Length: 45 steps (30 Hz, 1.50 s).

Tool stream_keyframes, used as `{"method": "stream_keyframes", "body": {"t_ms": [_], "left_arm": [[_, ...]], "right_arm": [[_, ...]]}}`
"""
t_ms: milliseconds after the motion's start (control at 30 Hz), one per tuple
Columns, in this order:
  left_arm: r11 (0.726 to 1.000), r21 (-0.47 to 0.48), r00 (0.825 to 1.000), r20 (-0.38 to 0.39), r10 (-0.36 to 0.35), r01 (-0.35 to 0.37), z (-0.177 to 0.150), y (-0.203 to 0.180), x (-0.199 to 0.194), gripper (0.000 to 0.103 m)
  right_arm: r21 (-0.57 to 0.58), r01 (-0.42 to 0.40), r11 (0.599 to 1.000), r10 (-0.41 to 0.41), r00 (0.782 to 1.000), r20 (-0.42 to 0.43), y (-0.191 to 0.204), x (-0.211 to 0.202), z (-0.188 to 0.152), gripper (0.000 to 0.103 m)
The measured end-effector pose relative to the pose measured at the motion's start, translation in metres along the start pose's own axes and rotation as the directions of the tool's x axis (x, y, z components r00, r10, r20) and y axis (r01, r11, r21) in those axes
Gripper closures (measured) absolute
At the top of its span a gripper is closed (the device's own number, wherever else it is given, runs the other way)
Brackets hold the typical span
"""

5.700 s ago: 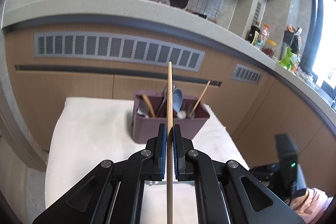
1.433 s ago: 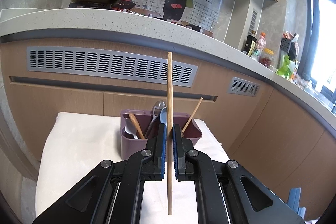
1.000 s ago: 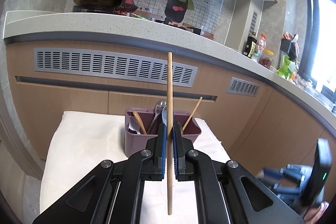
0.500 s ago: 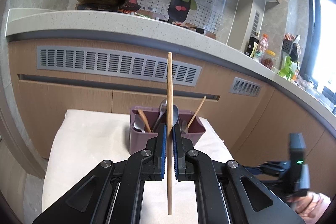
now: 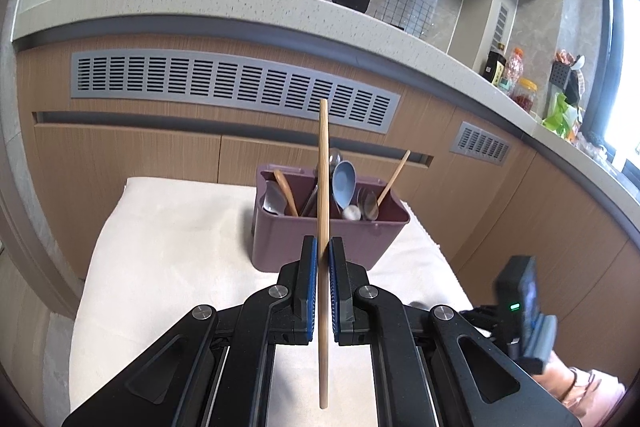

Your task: Organize utensils

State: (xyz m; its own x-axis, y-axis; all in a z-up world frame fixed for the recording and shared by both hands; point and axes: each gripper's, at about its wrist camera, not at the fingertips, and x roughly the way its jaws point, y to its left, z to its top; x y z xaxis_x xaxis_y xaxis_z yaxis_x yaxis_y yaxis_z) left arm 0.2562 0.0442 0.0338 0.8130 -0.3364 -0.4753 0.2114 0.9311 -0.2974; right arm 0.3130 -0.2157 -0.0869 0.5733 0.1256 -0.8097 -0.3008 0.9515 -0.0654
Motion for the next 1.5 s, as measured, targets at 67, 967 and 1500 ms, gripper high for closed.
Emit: {"method": "stream_keyframes", "body": {"t_ms": [67, 967, 1500], "left_arm": [[1.0, 0.0, 1.0, 0.0, 0.003, -0.003, 0.0, -0.001, 0.002, 0.097], [0.999, 0.029, 1.0, 0.01, -0.025, 0.025, 0.028, 0.006, 0.027, 0.097], [1.0, -0.014, 1.0, -0.021, -0.009, 0.009, 0.011, 0.025, 0.037, 0.098]], "right_arm": [[0.02, -0.027, 0.999, 0.026, 0.998, 0.048, -0.001, -0.018, 0.002, 0.084], [-0.105, -0.223, 0.969, 0.227, 0.973, 0.035, 0.017, 0.022, 0.08, 0.078], [-0.086, -0.174, 0.981, 0.177, 0.984, 0.032, 0.037, 0.04, 0.078, 0.077]]}}
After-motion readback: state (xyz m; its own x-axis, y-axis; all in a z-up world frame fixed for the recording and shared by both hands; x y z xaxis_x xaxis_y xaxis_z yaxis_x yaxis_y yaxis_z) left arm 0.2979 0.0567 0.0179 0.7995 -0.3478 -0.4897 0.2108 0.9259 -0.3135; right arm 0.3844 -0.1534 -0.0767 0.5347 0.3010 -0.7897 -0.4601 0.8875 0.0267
